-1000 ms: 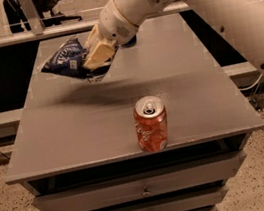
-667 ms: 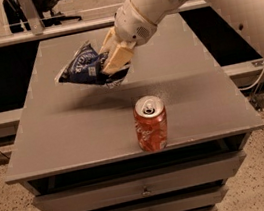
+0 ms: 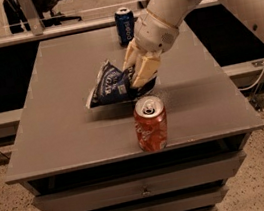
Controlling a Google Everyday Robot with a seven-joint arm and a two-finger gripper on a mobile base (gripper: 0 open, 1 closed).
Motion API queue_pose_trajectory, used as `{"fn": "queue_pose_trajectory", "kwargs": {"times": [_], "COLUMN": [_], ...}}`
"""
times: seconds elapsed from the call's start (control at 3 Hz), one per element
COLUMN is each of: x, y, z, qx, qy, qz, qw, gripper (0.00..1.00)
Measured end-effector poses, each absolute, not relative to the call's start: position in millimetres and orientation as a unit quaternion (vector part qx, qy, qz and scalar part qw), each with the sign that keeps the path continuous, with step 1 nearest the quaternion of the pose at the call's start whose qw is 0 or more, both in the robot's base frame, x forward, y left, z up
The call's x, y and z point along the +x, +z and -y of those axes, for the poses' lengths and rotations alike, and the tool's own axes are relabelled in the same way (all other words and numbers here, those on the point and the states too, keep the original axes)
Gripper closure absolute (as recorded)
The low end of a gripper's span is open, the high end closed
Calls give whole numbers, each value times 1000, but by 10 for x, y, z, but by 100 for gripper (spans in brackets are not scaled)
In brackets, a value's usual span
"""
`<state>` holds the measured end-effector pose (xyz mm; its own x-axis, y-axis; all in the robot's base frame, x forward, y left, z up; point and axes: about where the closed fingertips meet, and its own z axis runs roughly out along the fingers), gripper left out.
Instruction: Move blue chip bag near coke can
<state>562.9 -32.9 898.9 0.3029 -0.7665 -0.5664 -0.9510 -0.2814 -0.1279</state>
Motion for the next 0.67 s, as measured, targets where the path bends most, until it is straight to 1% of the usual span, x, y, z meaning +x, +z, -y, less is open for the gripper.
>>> {"fn": "queue_pose_trajectory", "kwargs": {"times": [0.67], "x": [5479], "y": [8832], "z": [608], "qx": [-825], "qy": [191], "qz": [-501], "qw": [179], "gripper": [100]}}
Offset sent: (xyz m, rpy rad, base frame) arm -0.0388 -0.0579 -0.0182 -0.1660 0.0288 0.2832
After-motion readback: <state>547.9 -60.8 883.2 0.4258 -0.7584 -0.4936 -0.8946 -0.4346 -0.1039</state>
